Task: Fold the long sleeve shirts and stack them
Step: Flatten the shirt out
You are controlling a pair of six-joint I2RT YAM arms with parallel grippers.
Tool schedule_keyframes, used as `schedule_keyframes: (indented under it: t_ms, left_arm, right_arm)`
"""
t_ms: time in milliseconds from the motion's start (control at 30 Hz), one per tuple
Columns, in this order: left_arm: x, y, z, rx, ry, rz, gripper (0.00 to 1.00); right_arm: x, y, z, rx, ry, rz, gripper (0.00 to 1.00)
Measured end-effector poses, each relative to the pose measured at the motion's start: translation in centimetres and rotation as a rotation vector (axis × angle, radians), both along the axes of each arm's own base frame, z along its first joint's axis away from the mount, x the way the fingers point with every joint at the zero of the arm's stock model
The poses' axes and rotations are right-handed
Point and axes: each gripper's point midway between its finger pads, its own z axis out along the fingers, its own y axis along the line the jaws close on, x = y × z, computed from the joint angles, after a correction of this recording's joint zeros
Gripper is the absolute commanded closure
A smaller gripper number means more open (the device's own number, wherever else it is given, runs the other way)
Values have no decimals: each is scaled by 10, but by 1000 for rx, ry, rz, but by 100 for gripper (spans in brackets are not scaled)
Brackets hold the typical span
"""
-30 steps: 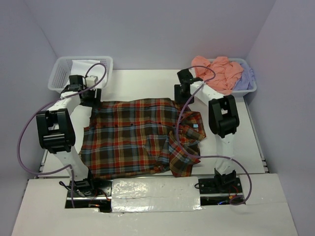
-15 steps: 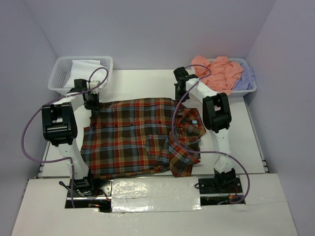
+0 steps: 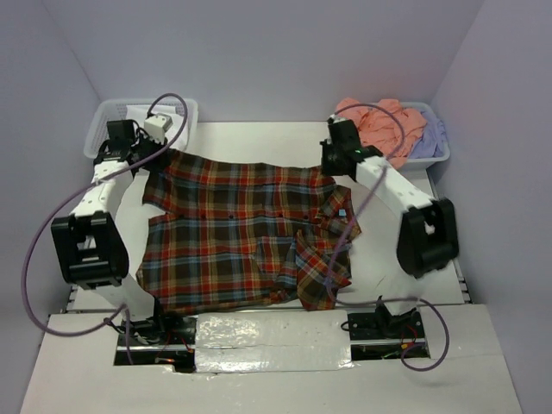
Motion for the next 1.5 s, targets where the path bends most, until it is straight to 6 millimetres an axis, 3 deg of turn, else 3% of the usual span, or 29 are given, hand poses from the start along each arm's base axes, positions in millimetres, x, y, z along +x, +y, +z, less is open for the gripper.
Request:
schedule_keyframes:
  t_ms: [100, 167, 200, 267, 433, 500, 567, 600, 633, 667, 800, 867, 967, 1000, 1067, 1100, 1167, 1267, 1300, 1400, 1500]
  left_arm:
    - [-15, -6, 31, 44, -76, -84, 99]
    - [-32, -9, 35, 68, -89, -143, 99]
    - [-42, -10, 31, 74, -77, -166, 98]
    - [-73, -11, 10, 95, -24, -229, 96]
    - [-163, -18, -47, 171, 141, -455, 72]
    - [-196, -23, -64, 200, 191, -554, 62]
    - [-218, -24, -77, 246, 211, -643, 58]
    - [-228, -22, -84, 274, 225, -679, 53]
    - [-236, -20, -91, 302, 239, -711, 49]
    - [-242, -15, -98, 345, 245, -740, 44]
    - [-264, -1, -113, 494, 263, -835, 23]
    - [-265, 2, -107, 533, 248, -845, 23]
    - [-248, 4, -80, 551, 192, -792, 24]
    - [-238, 4, -67, 543, 163, -747, 23]
    - [-214, 2, -38, 521, 77, -656, 20]
    - [-202, -1, -24, 492, 33, -604, 20]
    - [-184, -9, -4, 403, -41, -509, 18]
    - [-174, -20, -3, 270, -51, -419, 13]
    - [-173, -21, -8, 234, -31, -391, 13]
    - [-175, -24, -34, 138, 87, -337, 12]
    - [-177, -23, -64, 75, 220, -304, 7]
  right_arm:
    - [-21, 1, 60, 90, -180, 25, 100]
    - [-37, 2, 80, 137, -259, 43, 100]
    - [-46, 3, 80, 154, -268, 54, 100]
    - [-69, 8, 67, 171, -262, 84, 100]
    - [-152, 17, -9, 157, -99, 177, 100]
    - [-182, 20, -27, 159, -54, 210, 100]
    - [-204, 24, -39, 171, -10, 222, 93]
    - [-212, 26, -44, 173, 16, 222, 88]
    - [-220, 28, -49, 173, 45, 221, 66]
    - [-226, 30, -54, 175, 76, 213, 55]
    - [-248, 23, -75, 137, 206, 176, 31]
    - [-256, 18, -76, 125, 233, 162, 26]
    - [-259, 18, -53, 176, 165, 176, 22]
    - [-257, 19, -40, 205, 115, 184, 27]
    - [-251, 23, -3, 279, -19, 205, 47]
    - [-247, 25, 14, 307, -79, 213, 70]
    - [-237, 27, 44, 349, -177, 209, 81]
    - [-214, 34, 62, 358, -209, 186, 56]
    - [-203, 38, 62, 346, -194, 178, 39]
    - [-172, 54, 53, 329, -118, 181, 28]
    - [-139, 70, 36, 334, -44, 184, 24]
